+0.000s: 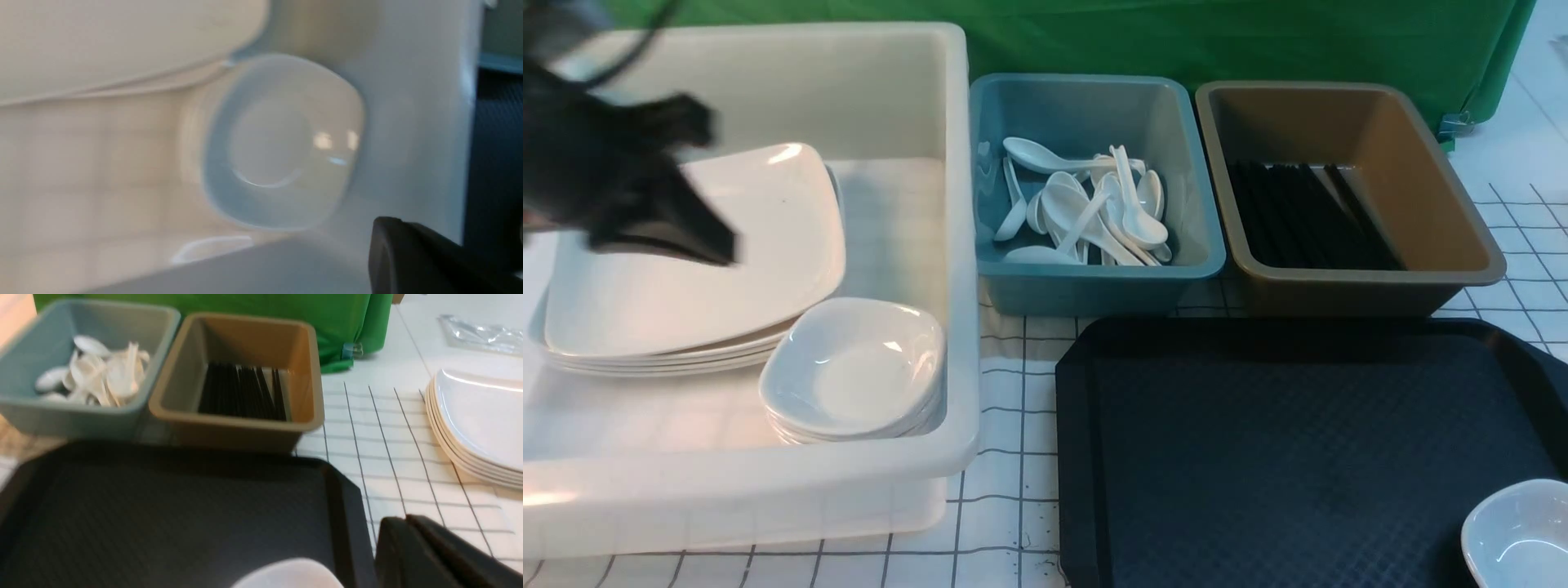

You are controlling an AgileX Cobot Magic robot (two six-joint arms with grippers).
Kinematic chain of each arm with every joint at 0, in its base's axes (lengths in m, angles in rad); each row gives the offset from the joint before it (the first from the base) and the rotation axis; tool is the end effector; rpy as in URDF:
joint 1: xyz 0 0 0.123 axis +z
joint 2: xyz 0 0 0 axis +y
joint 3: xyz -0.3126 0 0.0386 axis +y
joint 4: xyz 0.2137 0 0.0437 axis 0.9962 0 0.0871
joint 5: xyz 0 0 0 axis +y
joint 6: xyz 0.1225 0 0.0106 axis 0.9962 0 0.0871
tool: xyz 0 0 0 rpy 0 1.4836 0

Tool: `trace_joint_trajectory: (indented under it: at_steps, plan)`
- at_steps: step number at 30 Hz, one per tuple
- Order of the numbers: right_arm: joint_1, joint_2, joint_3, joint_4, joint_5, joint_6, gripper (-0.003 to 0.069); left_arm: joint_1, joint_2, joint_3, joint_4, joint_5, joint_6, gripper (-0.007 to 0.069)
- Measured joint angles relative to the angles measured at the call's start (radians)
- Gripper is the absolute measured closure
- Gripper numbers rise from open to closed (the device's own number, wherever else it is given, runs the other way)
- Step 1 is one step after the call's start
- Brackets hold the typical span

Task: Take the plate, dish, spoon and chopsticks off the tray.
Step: Use the left arm to grab a small plate from the dinner plate

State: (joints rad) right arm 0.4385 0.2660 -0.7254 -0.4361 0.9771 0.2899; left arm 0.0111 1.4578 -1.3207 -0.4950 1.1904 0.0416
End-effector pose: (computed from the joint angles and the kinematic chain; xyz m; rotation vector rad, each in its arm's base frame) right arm 0.0069 -0.0443 0.3331 -0.1552 1.9234 -0.0337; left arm 0.2618 -0.0513 0.3494 -0.1074 2.7255 -0.6694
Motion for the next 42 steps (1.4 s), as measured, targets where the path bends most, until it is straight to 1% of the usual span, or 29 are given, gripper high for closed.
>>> trace_joint_trajectory:
  at_steps: [1,4,5,6,7,8,9,12,13,14,17,19,20,24,30,36,42]
  plan:
    - [0.0,0.01,0.0,0.0,0.015,-0.011,0.0661,-0.108,0.007,-0.001,0.0,-0.017,-0.03,0.0625]
    - [0.0,0.041,0.0,0.0,0.041,-0.039,0.0661,-0.313,0.049,-0.003,-0.002,-0.072,-0.069,0.0606]
    - [0.0,0.043,0.0,0.0,0.042,-0.039,0.0661,-0.344,0.053,-0.003,-0.002,-0.077,-0.075,0.0603]
    - [0.0,0.052,0.0,0.0,0.046,-0.049,0.0661,-0.459,0.106,-0.008,-0.002,-0.129,-0.099,0.058]
    - [0.0,0.054,0.0,0.0,0.047,-0.052,0.0661,-0.524,0.135,-0.016,-0.003,-0.149,-0.111,0.0567]
    - [0.0,0.054,0.0,0.0,0.047,-0.054,0.0661,-0.536,0.143,-0.018,-0.004,-0.154,-0.113,0.0559]
    - [0.0,0.056,0.0,0.0,0.048,-0.056,0.0661,-0.633,0.223,-0.054,-0.004,-0.179,-0.138,0.0526]
    - [0.0,0.056,0.0,0.0,0.059,-0.056,0.0661,-0.742,0.365,-0.16,-0.004,-0.192,-0.157,0.0449]
    - [0.0,0.056,0.0,0.0,0.063,-0.056,0.0661,-0.765,0.405,-0.199,-0.004,-0.195,-0.163,0.0432]
    - [0.0,0.056,0.0,0.0,0.074,-0.057,0.0661,-0.792,0.463,-0.249,-0.004,-0.199,-0.178,0.0399]
    - [0.0,0.056,0.0,-0.004,0.122,-0.069,0.0661,-0.855,0.591,-0.401,-0.008,-0.214,-0.204,0.0323]
    - [0.0,0.056,0.0,-0.008,0.135,-0.076,0.0661,-0.874,0.629,-0.447,-0.016,-0.222,-0.21,0.0302]
    - [0.0,0.056,0.0,-0.014,0.149,-0.082,0.0661,-0.902,0.679,-0.513,-0.04,-0.236,-0.218,0.0272]
    - [0.0,0.056,0.0,-0.023,0.157,-0.083,0.0661,-0.958,0.804,-0.631,-0.127,-0.269,-0.228,0.0228]
    - [0.0,0.056,0.0,-0.025,0.146,-0.084,0.066,-0.982,0.917,-0.678,-0.225,-0.313,-0.231,0.0217]
    - [0.0,0.056,0.0,-0.025,0.131,-0.084,0.0659,-0.982,0.957,-0.678,-0.237,-0.346,-0.233,0.0218]
    - [0.0,0.056,0.0,-0.025,0.128,-0.084,0.0656,-0.982,0.978,-0.679,-0.248,-0.432,-0.235,0.0218]
